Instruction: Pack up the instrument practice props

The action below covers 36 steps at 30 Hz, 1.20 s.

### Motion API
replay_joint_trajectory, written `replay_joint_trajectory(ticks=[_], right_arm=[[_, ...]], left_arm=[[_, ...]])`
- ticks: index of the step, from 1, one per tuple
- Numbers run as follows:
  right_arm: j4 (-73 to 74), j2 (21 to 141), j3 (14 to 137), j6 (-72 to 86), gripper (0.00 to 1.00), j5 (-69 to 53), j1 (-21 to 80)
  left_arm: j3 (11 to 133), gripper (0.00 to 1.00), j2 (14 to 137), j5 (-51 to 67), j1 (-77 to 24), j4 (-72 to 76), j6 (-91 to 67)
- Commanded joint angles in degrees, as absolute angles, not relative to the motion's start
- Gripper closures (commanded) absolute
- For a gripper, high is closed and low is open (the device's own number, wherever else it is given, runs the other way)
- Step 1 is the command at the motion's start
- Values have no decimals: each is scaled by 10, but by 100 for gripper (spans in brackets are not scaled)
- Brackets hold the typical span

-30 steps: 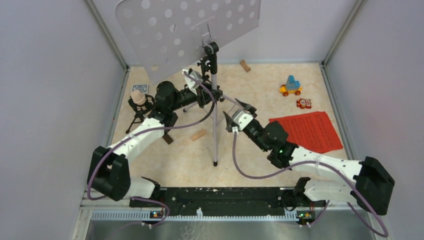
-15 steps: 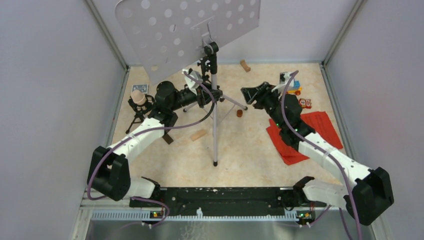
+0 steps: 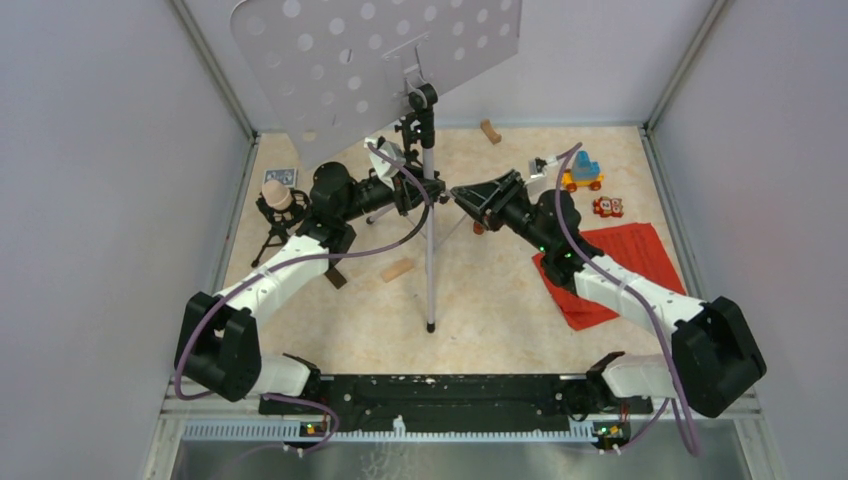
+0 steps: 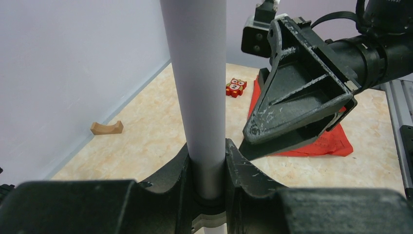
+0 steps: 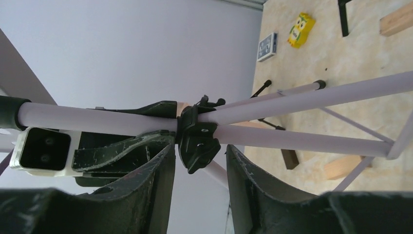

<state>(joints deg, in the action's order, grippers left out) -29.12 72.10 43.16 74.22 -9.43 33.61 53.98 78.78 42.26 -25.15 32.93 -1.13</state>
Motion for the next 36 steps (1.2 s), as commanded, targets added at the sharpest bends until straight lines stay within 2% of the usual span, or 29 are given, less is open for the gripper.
replay_joint_trajectory(ticks=[1,7,19,24,30,33,36], right_arm=[[-344,736,443,797,58,-125,349],[-348,754,446,801,59,-129,354],[-429,780,439,815,100,-162,357],[-362,760,474,685,100,-146,370],[-227,728,529,404,100,-41,428],[-210,719,528,374,100,-18,430],[-201,705,522,365,90,-2,431]], left_arm=[[534,100,815,441,-258,269,40],[535,100,817,445,-258,268,39],[535,100,816,444,-258,267,41],[536,100,817,446,-258,267,40],[537,100,818,447,-258,268,40],[536,100,818,445,-258,267,40],[536,98,816,442,-258,267,40]])
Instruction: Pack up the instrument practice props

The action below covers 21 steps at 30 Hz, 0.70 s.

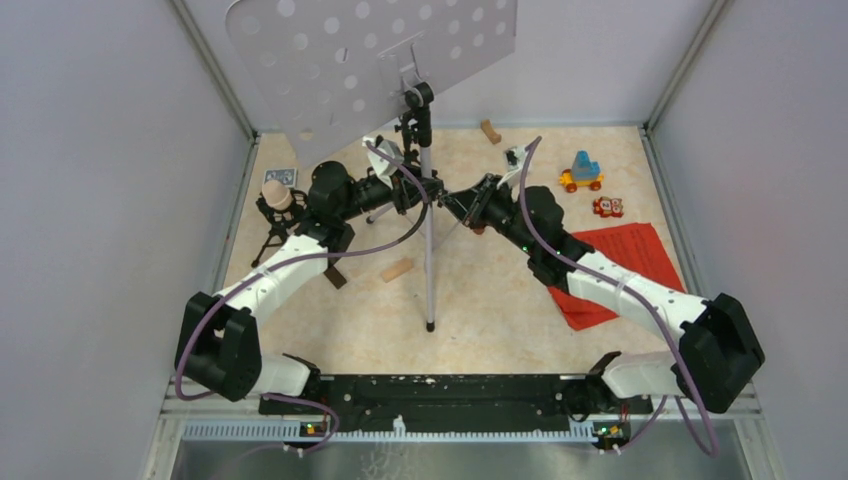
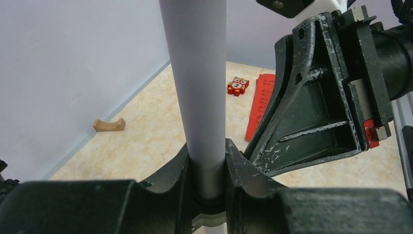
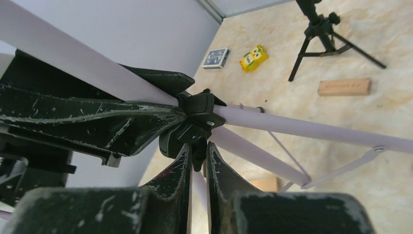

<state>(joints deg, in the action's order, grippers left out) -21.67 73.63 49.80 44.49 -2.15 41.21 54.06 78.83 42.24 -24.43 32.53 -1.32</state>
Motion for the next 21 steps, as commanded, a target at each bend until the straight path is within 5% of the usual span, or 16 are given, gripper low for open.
replay_joint_trajectory(ticks=[1,4,14,19,21], right_arm=[[-200,699,519,361,86,9,431],[-193,675,509,342,73,32,430],[-103,591,486,256,55,85,429],[-81,576,473,251,54,90,427],[-81,573,466,252,54,85,428]], left_arm=[[535,94,815,441,-258,267,40],[535,82,810,437,-258,265,43],[517,33,758,364,-258,267,60],[516,3,735,353,-258,267,58],[515,1,725,343,-258,266,55]])
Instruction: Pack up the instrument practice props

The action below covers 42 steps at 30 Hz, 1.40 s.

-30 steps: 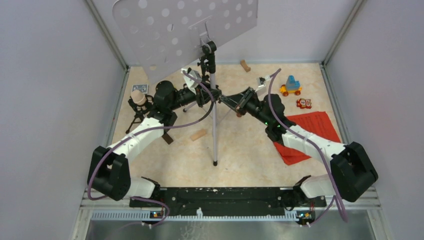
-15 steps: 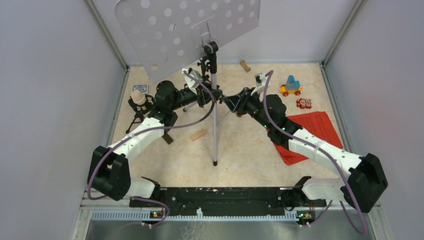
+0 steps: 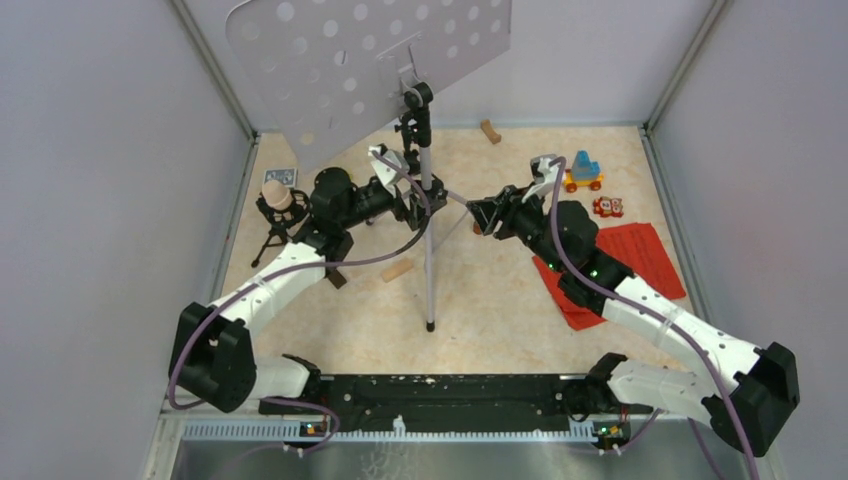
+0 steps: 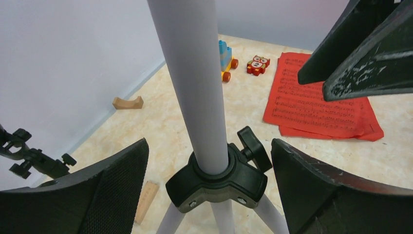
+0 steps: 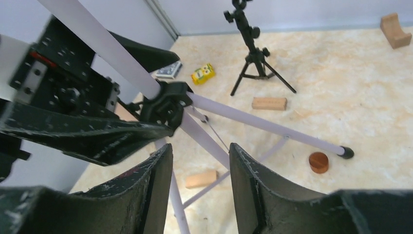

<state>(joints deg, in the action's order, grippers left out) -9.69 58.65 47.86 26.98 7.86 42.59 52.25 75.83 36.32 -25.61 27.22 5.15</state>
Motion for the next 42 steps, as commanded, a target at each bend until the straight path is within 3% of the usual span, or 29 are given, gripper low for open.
replay_joint_trajectory(ticks=[1,15,24,37,40,42], right_arm=[[-80,571,464,252,54,82,428],[-159,569,420,51,54,-49,427],[-269,616,408,117,51,-143,446],[-321,766,450,180,50,115,553],[-328,786,457,182,53,131,554],[-336,799,458,178,62,129,555]], left_arm=[[514,1,720,340,-258,264,54],[459,1,615,329,-258,197,45],[385,3,545,266,-258,167,4],[378,6,557,90,-258,153,18],[382,5,572,71,-258,167,25],[385,5,584,69,-258,175,31]])
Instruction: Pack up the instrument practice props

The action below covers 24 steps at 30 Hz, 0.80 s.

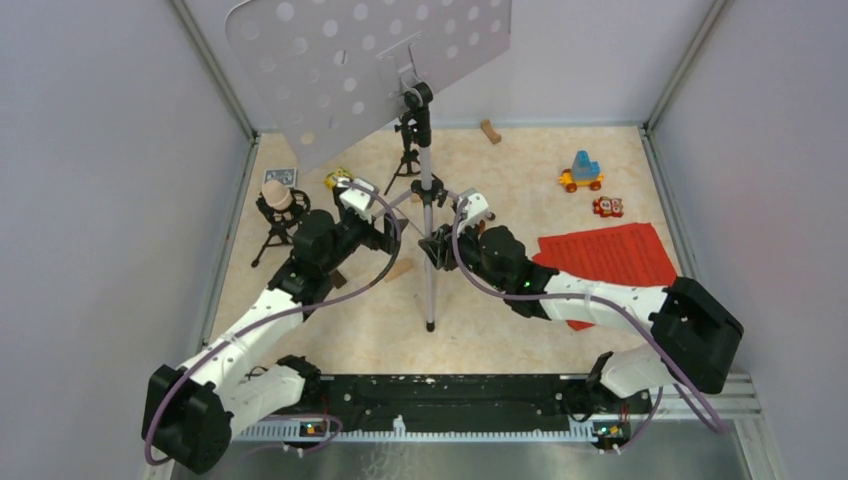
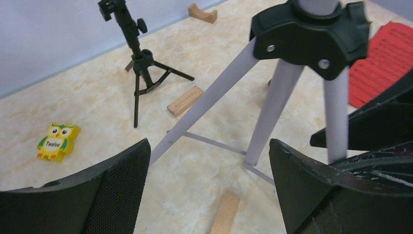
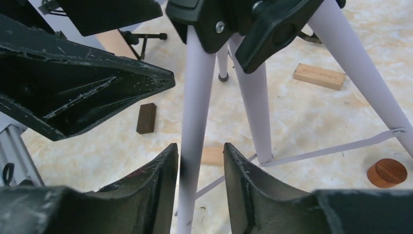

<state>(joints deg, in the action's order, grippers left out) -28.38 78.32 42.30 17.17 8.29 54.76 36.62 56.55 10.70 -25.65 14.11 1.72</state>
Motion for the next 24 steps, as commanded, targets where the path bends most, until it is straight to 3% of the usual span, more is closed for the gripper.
replay_joint_trajectory(ticks=[1,7,17,24], right_arm=[[-338,804,459,173,67,126,555],[-353,774,422,149,100,107,555],[-246,637,381,57,100,112,550],[-208,579,359,31,100,67,541]], left_arm=[[387,5,591,69,-258,177,33],[407,5,636,81,-258,191,54],[424,4,673,168,-258,213,95],[434,6,715,325,-258,238,96]])
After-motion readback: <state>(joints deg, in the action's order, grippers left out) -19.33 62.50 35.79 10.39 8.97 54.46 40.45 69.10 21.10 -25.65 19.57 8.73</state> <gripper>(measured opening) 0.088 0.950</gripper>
